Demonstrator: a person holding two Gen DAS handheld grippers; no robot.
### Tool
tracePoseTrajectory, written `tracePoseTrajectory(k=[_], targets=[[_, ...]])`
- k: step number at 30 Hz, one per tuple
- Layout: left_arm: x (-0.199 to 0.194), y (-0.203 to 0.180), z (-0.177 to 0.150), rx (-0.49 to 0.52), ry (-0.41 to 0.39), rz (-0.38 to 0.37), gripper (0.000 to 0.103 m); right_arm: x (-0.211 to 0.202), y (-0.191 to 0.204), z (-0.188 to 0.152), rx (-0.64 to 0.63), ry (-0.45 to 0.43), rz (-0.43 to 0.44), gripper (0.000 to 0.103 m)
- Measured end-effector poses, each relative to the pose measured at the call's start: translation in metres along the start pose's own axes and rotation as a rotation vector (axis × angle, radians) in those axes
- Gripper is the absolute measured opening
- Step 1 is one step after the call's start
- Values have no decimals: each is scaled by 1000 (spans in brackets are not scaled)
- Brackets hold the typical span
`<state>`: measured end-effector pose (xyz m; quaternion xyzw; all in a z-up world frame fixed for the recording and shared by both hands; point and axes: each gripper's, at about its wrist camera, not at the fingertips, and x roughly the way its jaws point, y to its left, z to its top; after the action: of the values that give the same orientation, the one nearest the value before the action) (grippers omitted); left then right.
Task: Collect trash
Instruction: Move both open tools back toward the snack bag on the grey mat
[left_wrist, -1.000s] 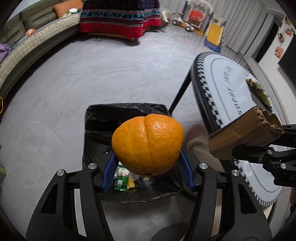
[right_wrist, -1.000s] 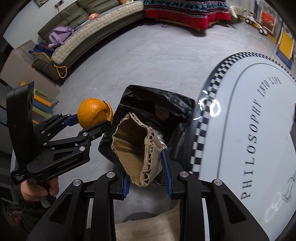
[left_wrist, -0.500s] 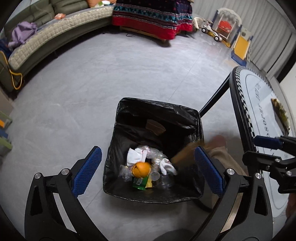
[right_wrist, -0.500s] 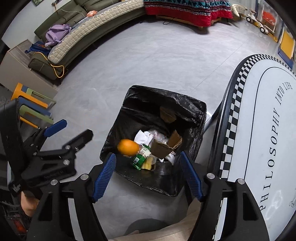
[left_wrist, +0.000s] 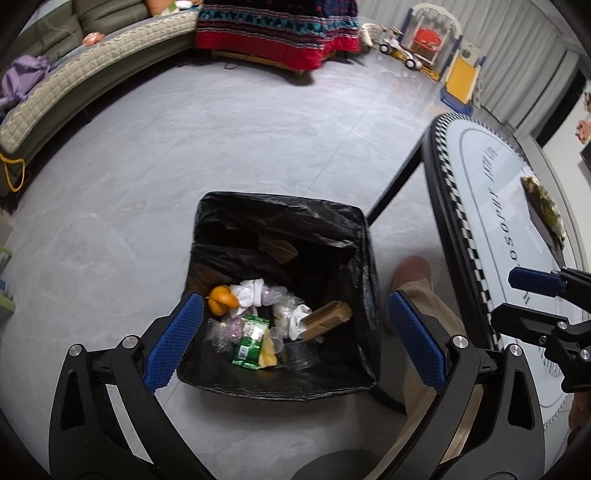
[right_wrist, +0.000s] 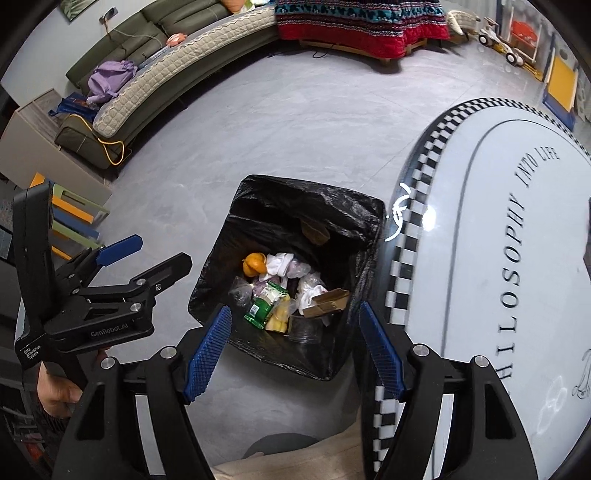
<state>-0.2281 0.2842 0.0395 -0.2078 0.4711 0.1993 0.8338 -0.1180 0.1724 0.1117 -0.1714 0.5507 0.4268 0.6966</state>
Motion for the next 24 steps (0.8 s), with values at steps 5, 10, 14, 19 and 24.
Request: tracePoseTrajectory(k=[5,10,14,19,24], targets=[[4,-39,7,55,10,-39,97,-19,-31,-8,46,-28,-21,73],[5,-81,16,115,11,-76,97,-41,-64,-14,86,-60,-41,73],[3,-112,27,149,6,-109,97,-57,-93,-20,119,-80,-61,73],[5,-156,38,211,6,-139,97,-74,-128,-26,165,-98,-88,73],[10,-194,48,263,13,-167,97,-87,-160,-27,209,-112,-113,73]])
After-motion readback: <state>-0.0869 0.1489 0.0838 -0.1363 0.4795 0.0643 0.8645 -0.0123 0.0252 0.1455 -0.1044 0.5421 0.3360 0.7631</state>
